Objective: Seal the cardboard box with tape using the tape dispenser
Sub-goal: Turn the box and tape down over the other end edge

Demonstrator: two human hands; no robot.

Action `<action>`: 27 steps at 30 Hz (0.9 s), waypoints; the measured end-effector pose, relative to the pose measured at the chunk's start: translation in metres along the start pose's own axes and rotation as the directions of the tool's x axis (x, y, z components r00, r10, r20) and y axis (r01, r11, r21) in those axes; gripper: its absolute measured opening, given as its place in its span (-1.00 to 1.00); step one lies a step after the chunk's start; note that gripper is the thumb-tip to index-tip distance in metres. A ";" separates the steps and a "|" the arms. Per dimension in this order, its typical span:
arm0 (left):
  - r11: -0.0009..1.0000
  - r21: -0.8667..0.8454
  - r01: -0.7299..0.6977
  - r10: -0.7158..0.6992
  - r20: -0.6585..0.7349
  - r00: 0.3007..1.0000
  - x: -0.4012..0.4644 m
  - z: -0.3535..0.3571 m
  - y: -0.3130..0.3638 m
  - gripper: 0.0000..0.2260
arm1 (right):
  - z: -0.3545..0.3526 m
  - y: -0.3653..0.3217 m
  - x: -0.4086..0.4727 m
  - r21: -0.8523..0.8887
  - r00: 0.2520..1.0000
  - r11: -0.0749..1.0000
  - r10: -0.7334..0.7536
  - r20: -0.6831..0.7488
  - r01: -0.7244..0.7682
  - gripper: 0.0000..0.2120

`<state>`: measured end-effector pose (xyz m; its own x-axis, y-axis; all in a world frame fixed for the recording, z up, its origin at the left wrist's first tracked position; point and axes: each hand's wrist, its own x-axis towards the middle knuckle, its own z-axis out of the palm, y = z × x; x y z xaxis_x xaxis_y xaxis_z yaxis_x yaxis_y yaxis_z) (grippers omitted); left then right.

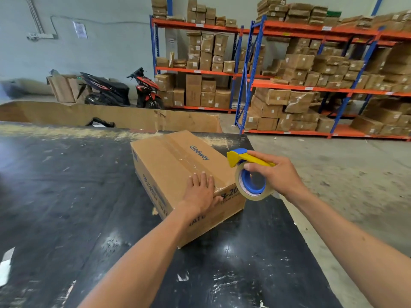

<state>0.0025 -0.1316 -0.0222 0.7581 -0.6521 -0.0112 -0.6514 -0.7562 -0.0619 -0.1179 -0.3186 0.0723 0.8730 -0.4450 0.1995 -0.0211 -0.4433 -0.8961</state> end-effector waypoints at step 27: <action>0.939 -0.009 -0.343 0.343 -0.006 0.939 -0.028 -0.001 -0.061 -0.33 | 0.029 -0.026 -0.006 0.059 0.991 0.997 -0.052 0.122 0.045 -0.54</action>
<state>0.0208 -0.0672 -0.0174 0.4887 -0.8721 -0.0258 -0.8720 -0.4874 -0.0449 -0.1080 -0.2816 0.0830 0.9259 -0.3232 0.1956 0.0467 -0.4159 -0.9082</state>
